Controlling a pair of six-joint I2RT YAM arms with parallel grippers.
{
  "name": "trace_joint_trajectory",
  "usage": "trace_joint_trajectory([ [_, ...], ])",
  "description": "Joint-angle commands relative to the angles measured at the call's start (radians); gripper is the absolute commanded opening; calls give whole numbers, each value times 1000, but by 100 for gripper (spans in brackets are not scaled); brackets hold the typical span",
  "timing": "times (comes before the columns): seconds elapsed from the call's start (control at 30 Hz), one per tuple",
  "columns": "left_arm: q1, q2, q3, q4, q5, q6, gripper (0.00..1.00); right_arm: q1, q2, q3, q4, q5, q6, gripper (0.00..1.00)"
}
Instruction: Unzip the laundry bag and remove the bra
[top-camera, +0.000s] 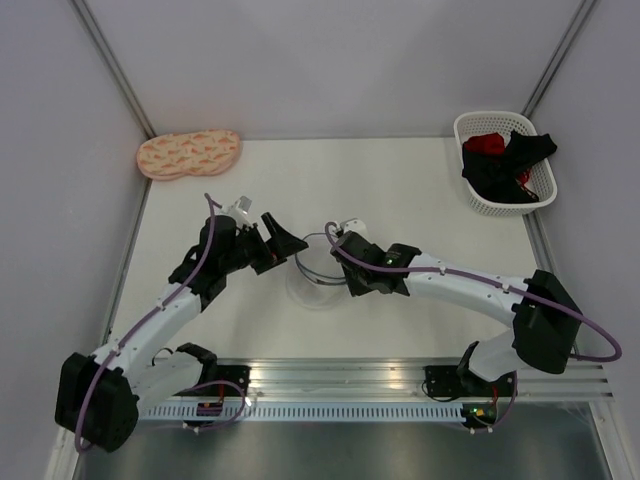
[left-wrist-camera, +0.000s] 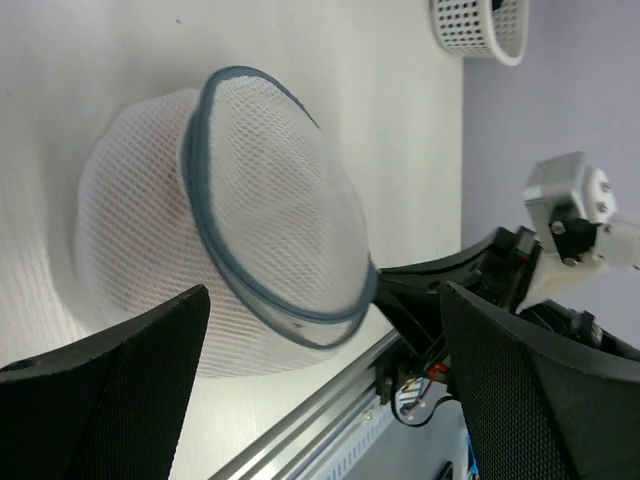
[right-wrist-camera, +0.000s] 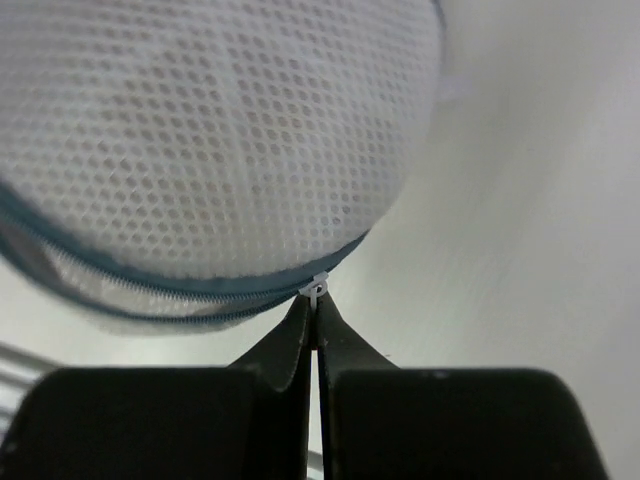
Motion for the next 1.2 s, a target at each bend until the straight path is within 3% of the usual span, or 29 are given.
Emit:
trace_joint_trajectory([
  [0.0, -37, -138, -87, -68, -62, -165, 100, 1, -89, -29, 181, -279, -64, 0],
  [0.13, -82, -213, -153, -71, -10, -231, 100, 1, -103, -32, 282, -471, -71, 0],
  [0.57, -125, -98, -124, -28, -120, -254, 98, 10, -95, -39, 335, -595, -93, 1],
  [0.87, -135, 16, -55, 46, -127, -244, 58, 29, -98, -55, 302, -595, -109, 0],
  [0.97, -135, 11, -64, 50, -140, -238, 38, 29, -97, -59, 275, -582, -118, 1],
  [1.0, -135, 6, -68, 49, -143, -236, 26, 29, -94, -59, 263, -573, -118, 0],
  [1.1, -135, 6, -84, 49, -150, -239, 2, 29, -92, -61, 233, -554, -121, 0],
  [1.17, -135, 6, -91, 47, -153, -239, 2, 29, -92, -64, 221, -537, -121, 1],
])
